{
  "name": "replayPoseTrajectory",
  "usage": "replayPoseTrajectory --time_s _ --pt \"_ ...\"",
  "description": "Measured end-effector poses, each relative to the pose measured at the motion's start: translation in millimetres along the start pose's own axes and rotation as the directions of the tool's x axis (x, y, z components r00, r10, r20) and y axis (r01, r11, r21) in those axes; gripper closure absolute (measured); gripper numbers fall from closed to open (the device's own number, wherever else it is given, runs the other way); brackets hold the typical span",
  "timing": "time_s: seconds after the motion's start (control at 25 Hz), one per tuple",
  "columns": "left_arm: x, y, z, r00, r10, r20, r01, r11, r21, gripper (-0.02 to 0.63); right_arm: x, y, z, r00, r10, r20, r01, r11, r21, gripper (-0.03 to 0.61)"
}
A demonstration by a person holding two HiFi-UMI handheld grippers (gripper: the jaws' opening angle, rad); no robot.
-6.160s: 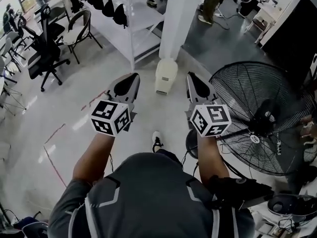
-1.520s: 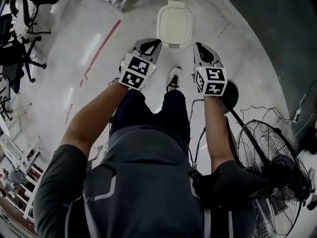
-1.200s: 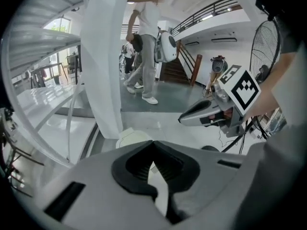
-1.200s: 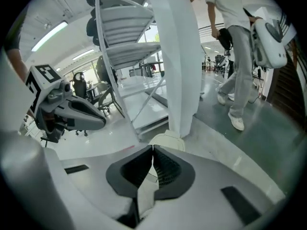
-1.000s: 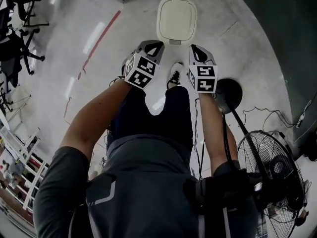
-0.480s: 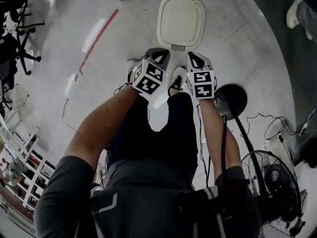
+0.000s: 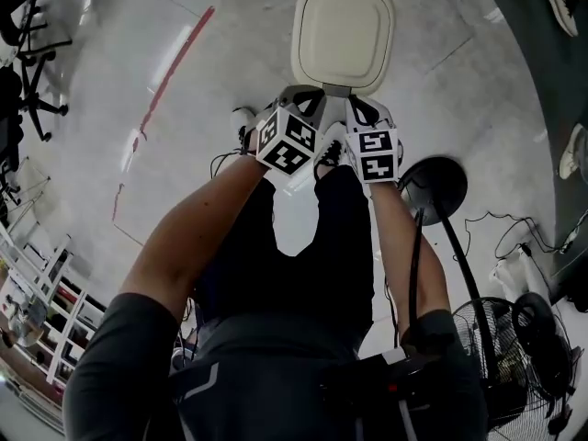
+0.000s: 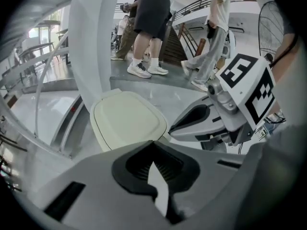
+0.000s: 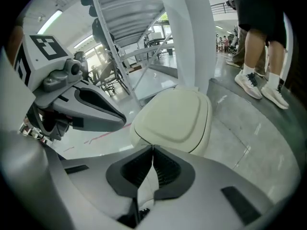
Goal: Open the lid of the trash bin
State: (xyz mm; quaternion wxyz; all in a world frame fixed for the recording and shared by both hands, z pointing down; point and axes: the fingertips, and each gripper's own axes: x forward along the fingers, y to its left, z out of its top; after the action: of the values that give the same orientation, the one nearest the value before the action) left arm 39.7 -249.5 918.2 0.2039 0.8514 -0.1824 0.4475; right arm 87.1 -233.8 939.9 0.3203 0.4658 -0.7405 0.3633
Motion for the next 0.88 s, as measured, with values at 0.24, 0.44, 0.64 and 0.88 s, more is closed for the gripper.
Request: replayPoseTrajectory --time_s 0.24,0.44,0.64,0.88 --pt "39.0 0.2 -13.2 0.999 -0.022 -0.025 0.023 0.999 0.025 0.606 22.9 -7.4 -12.6 1.000 0.009 0.003 -0.009 1.000 -0.013 0.551" --pt "51.0 -3.3 -23.2 0.999 -0.029 -0.040 0.030 0.999 0.037 0.606 28.9 -6.5 -12.1 0.999 0.025 0.022 -0.025 1.000 -0.015 0.551" --pt "58.3 -1.3 -32.9 0.998 -0.018 -0.068 0.021 0.999 0.042 0.606 33.4 -4.5 -25.9 0.999 0.036 -0.035 -0.037 0.998 -0.043 0.552" --pt "60.5 -3.3 -36.5 0.997 -0.024 -0.075 0.031 0.996 0.089 0.606 34.1 -7.8 -23.5 0.999 0.045 -0.011 -0.045 0.999 -0.022 0.552"
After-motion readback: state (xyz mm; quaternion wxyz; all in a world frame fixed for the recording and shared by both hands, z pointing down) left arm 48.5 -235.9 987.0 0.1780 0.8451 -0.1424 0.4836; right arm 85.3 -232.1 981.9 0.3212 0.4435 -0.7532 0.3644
